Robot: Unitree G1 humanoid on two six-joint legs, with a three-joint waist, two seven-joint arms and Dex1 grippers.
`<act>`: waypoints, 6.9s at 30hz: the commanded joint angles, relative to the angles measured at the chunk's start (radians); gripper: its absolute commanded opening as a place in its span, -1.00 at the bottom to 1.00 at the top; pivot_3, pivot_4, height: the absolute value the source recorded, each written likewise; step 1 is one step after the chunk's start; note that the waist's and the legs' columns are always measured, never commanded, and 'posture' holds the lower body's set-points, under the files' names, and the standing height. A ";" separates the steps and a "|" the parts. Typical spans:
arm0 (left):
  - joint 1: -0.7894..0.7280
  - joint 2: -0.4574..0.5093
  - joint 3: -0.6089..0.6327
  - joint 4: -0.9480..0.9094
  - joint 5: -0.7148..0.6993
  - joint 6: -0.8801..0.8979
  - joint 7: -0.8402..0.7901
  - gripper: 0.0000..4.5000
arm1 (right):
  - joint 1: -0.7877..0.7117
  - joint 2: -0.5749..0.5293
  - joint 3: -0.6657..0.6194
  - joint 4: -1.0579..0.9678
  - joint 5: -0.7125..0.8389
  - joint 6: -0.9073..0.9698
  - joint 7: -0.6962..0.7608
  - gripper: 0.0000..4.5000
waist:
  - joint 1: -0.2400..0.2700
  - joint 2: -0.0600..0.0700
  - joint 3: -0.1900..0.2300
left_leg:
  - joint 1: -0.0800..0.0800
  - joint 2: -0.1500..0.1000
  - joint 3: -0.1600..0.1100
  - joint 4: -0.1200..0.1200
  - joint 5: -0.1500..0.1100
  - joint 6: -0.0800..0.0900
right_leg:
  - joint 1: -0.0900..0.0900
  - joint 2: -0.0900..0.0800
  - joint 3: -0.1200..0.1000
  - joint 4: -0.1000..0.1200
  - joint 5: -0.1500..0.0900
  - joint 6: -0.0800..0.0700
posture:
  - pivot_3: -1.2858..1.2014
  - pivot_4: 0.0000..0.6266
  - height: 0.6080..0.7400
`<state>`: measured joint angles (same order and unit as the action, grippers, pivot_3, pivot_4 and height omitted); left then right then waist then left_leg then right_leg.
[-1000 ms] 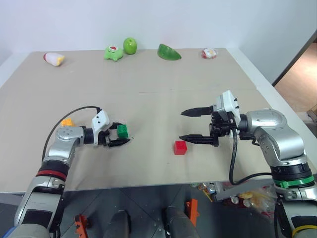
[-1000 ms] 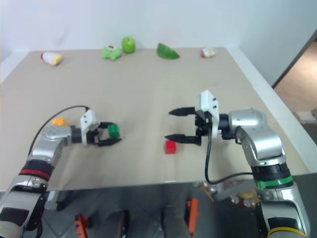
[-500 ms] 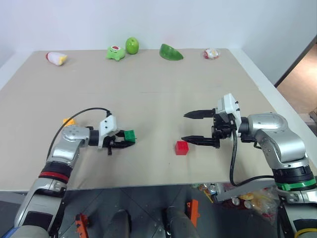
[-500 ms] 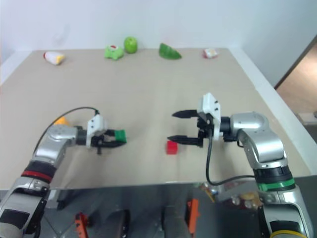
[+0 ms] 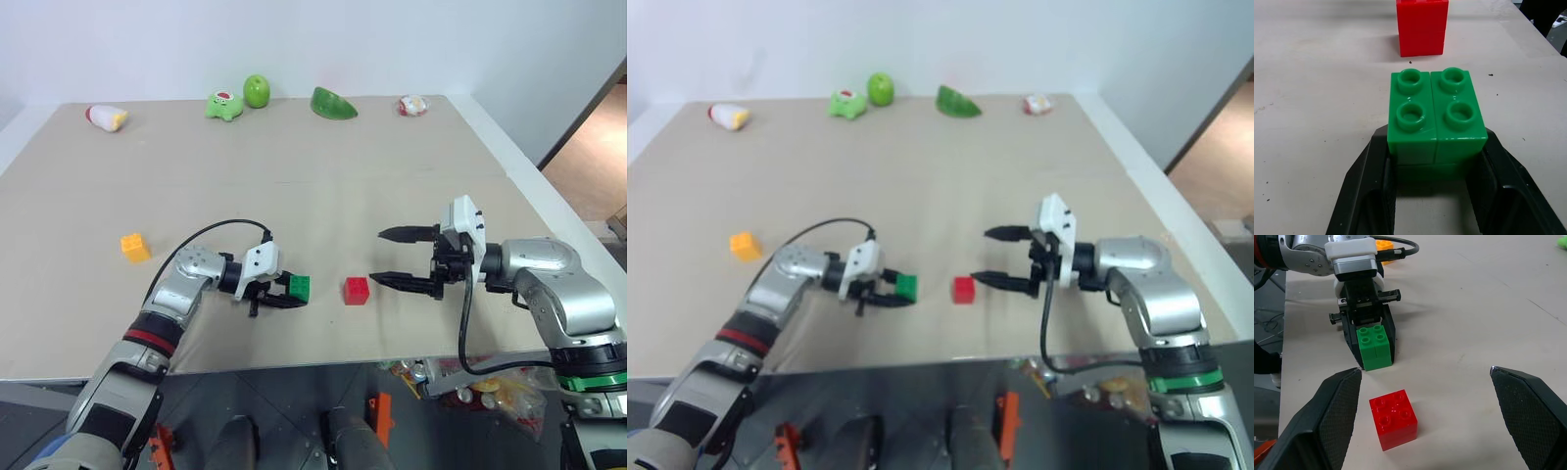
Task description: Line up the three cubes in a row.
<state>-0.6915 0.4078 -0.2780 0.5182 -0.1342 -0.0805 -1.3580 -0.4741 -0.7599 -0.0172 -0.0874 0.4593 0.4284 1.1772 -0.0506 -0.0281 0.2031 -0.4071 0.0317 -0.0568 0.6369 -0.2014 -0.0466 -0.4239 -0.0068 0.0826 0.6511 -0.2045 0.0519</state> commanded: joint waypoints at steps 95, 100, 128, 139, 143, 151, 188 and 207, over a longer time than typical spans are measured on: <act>0.333 0.241 0.664 -0.054 -0.260 0.343 0.719 0.91 | -0.124 0.100 0.103 -0.121 0.075 0.015 0.038 0.94 | -0.021 -0.001 0.000 | 0.001 0.004 0.000 -0.002 0.001 0.002 | -0.001 0.001 -0.004 0.001 0.001 -0.005 | 0.03 -0.52 0.90; 0.251 0.249 0.637 0.037 -0.224 0.304 0.701 0.91 | -0.130 0.102 0.104 -0.116 0.070 0.012 0.037 0.94 | -0.016 -0.001 0.000 | 0.001 0.004 0.000 -0.001 0.002 0.001 | -0.001 0.001 -0.004 0.001 0.001 -0.006 | 0.03 -0.52 0.90; 0.294 0.265 0.562 -0.047 -0.186 0.248 0.577 -0.38 | -0.133 0.103 0.104 -0.109 0.067 0.011 0.020 0.94 | -0.013 -0.001 0.000 | 0.000 0.004 0.000 -0.003 0.002 0.001 | -0.002 0.001 -0.004 0.001 0.001 -0.004 | 0.03 -0.52 0.90; 0.396 0.298 0.294 -0.477 -0.228 0.247 0.190 -0.38 | -0.093 0.008 0.015 -0.059 0.090 0.027 0.053 0.94 | 0.004 -0.001 0.000 | 0.000 0.004 0.001 -0.003 0.002 0.001 | -0.002 0.001 -0.004 -0.001 -0.002 -0.009 | 0.03 -0.52 0.90; 0.328 0.294 0.221 -0.404 -0.190 0.212 0.101 -0.38 | -0.051 -0.025 -0.017 -0.055 0.084 0.032 0.041 0.94 | 0.004 -0.001 0.000 | 0.000 0.004 0.001 -0.003 0.002 0.001 | -0.001 0.001 -0.004 -0.001 -0.002 -0.009 | 0.03 -0.52 0.90; 0.189 0.253 0.164 -0.190 -0.140 0.122 0.014 -0.38 | 0.013 -0.045 -0.068 -0.134 0.111 0.069 -0.008 0.94 | 0.002 -0.001 0.000 | 0.000 0.004 0.001 -0.003 0.002 0.001 | -0.002 0.001 -0.003 -0.001 -0.002 -0.009 | 0.03 -0.52 0.90; 0.088 0.175 0.134 -0.090 -0.099 0.090 -0.072 -0.38 | 0.089 -0.091 -0.102 -0.174 0.143 0.097 -0.033 0.94 | 0.002 -0.001 0.000 | -0.001 0.004 0.001 -0.002 0.002 0.001 | -0.001 0.001 -0.003 -0.001 0.001 -0.005 | 0.03 -0.52 0.90; 0.119 0.238 0.177 -0.132 -0.112 0.133 -0.054 0.81 | 0.077 -0.082 -0.090 -0.167 0.141 0.091 -0.043 0.94 | 0.000 -0.001 0.000 | -0.001 0.004 0.001 -0.002 0.002 0.001 | -0.001 0.002 -0.003 -0.001 0.001 -0.005 | 0.03 -0.52 0.90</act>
<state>-0.5790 0.6169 -0.1452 0.4313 -0.2197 0.0360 -1.4054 -0.3789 -0.8357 -0.0805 -0.2241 0.5854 0.5284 1.1320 -0.0506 -0.0293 0.2028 -0.4075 0.0359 -0.0562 0.6353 -0.1996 -0.0457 -0.4252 -0.0050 0.0796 0.6505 -0.2037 0.0472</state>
